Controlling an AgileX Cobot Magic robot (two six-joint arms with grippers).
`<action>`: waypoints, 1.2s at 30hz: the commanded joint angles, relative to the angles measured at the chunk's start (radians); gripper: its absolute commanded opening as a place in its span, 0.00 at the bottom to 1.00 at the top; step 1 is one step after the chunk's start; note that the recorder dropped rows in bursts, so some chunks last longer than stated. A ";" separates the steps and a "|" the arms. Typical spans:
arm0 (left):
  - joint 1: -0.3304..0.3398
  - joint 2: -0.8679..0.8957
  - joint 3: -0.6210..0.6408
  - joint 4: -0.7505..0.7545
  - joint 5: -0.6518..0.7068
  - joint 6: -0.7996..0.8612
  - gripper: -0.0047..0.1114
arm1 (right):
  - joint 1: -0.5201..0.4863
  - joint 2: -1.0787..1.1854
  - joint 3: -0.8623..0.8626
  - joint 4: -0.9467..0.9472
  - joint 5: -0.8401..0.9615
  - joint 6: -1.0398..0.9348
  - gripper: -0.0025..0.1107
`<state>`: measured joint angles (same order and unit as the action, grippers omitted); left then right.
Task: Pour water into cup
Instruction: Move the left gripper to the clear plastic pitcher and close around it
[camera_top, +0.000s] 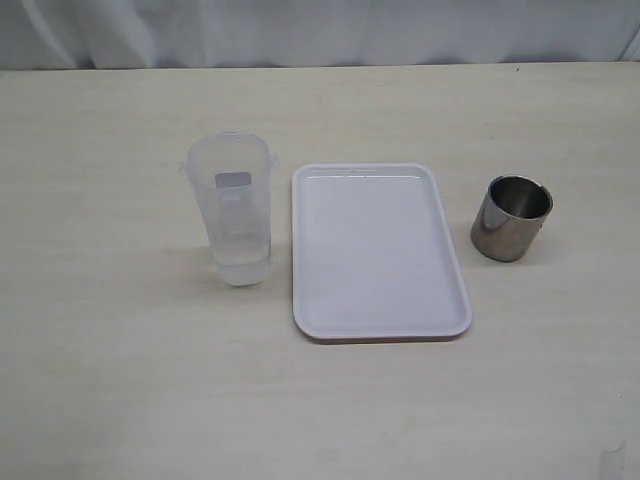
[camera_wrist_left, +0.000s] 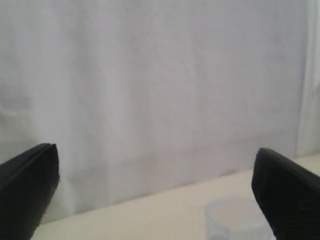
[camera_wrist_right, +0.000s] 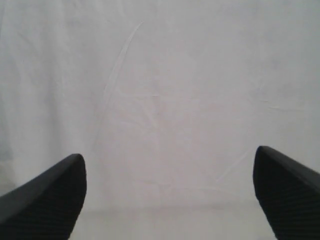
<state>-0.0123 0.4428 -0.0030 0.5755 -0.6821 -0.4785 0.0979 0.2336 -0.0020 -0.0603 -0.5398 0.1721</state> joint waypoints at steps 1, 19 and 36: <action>-0.006 0.230 -0.001 0.140 -0.143 -0.002 0.89 | -0.003 0.004 0.002 -0.012 -0.009 -0.003 0.76; -0.006 1.092 -0.195 0.300 -0.506 0.353 0.89 | -0.003 0.004 0.002 -0.012 -0.009 -0.003 0.76; -0.060 1.603 -0.554 0.438 -0.539 0.427 0.89 | -0.003 0.004 0.002 -0.012 0.002 -0.003 0.76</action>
<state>-0.0614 2.0214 -0.5328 1.0050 -1.2061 -0.0516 0.0979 0.2336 -0.0020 -0.0618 -0.5398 0.1721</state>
